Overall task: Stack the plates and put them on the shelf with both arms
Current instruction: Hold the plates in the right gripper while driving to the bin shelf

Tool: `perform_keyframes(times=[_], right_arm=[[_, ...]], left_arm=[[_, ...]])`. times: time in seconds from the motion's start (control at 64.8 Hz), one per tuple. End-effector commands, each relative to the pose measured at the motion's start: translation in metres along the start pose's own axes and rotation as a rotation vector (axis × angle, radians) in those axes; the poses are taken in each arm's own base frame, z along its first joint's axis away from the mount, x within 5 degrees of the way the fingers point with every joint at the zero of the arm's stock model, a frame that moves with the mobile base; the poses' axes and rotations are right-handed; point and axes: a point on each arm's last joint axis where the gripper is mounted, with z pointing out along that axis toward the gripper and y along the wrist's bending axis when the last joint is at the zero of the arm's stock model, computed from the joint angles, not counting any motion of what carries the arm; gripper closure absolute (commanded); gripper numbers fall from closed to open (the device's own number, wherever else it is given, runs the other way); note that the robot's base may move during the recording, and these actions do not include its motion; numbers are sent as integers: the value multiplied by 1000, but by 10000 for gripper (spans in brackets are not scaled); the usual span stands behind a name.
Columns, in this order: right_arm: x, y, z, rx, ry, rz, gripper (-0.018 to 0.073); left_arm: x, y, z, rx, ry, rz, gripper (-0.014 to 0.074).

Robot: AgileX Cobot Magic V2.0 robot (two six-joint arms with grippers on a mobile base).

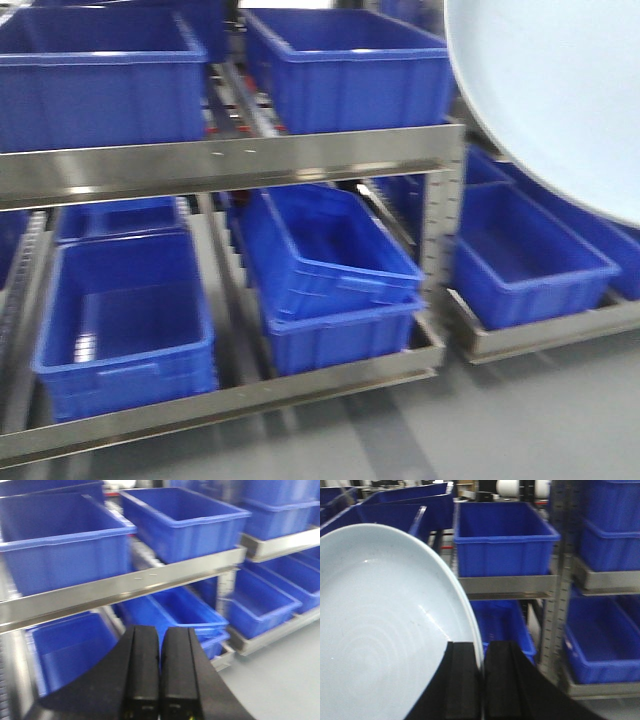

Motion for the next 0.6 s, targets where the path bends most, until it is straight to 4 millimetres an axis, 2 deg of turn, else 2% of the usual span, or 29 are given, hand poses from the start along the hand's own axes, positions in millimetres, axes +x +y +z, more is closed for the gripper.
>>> perform_keyframes(times=[0.0, 0.586], right_arm=[[-20, 0, -1, 3, -132, -5, 510], [-20, 0, -1, 3, -132, -5, 510]], left_arm=[[-17, 1, -1, -10, -104, -8, 514], [-17, 1, -1, -10, -104, -8, 514]])
